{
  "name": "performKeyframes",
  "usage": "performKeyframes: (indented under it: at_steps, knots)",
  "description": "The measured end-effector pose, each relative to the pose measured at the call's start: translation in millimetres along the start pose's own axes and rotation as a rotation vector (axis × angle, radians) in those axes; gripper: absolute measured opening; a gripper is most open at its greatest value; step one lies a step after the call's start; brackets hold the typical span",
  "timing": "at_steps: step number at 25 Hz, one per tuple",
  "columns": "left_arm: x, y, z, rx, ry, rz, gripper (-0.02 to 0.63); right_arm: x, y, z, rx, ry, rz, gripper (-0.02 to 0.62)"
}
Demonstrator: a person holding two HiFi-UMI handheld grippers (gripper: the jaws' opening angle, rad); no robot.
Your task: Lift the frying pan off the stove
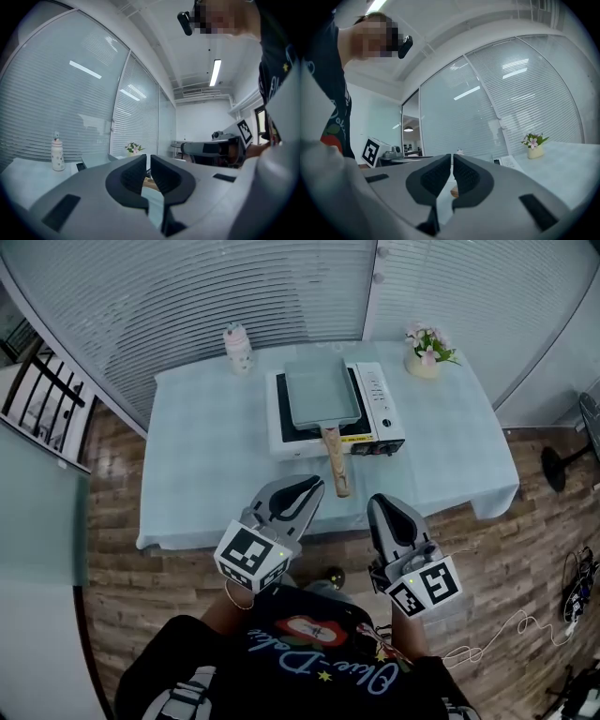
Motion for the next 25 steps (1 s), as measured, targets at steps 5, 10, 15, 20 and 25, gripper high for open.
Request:
performKeyframes:
  at_steps: [5,10,15,20,25]
  knots:
    - [4,-11,0,0.020,0.064,-0.030,0.005,-14,-11,5,0.030,0.036,0.021,0.003]
    - [15,-19,1,0.018,0.102,-0.088,0.006,-23,-19,14,0.054,0.068,0.062,0.003]
    - [31,-29,13,0.003,0.102,-0.174,0.006,-34,-22,23,0.072,0.065,0.067,0.003]
    - [51,-40,30,-0.002,0.099,-0.247,0.008,-45,-25,32,0.092,0.075,0.128,0.006]
    - [69,-53,46,0.002,0.093,-0.411,0.023,-58,-33,47,0.104,0.074,0.226,0.020]
Point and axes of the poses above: the fingertips, and each gripper's own axes: z forward along the fingers, x to its left, y out of its top, the point moved 10 cm from there along -z, backward along the fingers, and after that the axes turned 5 degrees about -x, right-handed, at the moved point
